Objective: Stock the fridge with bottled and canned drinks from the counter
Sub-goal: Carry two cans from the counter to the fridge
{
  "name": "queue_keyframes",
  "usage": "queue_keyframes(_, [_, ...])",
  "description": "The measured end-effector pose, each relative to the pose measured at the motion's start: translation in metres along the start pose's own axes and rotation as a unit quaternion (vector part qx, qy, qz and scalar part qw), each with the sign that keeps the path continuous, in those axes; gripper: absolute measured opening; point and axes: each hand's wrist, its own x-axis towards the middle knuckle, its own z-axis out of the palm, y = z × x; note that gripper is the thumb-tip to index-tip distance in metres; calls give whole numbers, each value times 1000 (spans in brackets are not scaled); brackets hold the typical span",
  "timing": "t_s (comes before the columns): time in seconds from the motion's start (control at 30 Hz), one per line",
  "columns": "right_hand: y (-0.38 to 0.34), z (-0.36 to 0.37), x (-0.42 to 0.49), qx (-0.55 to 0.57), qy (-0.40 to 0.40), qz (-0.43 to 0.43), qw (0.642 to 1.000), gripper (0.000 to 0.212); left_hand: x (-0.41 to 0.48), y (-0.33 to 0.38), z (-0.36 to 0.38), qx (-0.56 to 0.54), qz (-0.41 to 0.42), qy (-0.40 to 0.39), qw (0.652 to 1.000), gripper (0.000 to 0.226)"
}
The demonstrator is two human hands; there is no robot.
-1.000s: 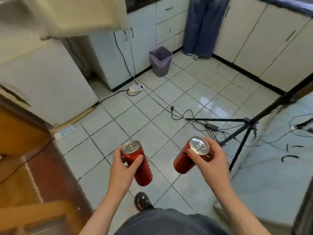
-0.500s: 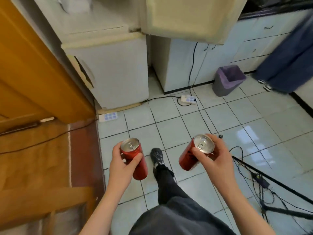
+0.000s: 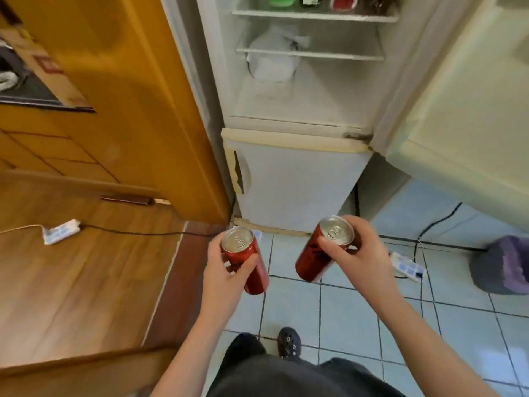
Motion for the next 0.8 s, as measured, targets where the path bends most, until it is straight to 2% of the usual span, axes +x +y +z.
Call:
queue_keyframes(0.1, [-11,19,46,-10,-6,-19,1000,43,39,3,-7,-20,-11,55,998,56])
queue_keyframes(0.2, [-14,38,82,-35,-13,-30,999,51,85,3,-10,-35,-33,78,996,51])
queue_keyframes(0.3, [-14,51,120,-61,1,-28,998,63,141,9,-3,-42,-32,51,997,51])
queue_keyframes(0.43, [-29,48,183,-46,56,-17,997,48,222,43,11,-43,-4,-18,999,55])
queue_keyframes(0.53, [-51,42,231,-38,103,-23,994,47,279,78,23,-42,42,-59,996,56])
queue_keyframes(0.7, [-97,38,295,-2,198,-82,977,43,357,140,35,-48,96,-95,990,58])
queue_keyframes(0.8, [-121,34,329,16,224,-114,968,43,388,165,42,-59,135,-96,984,58])
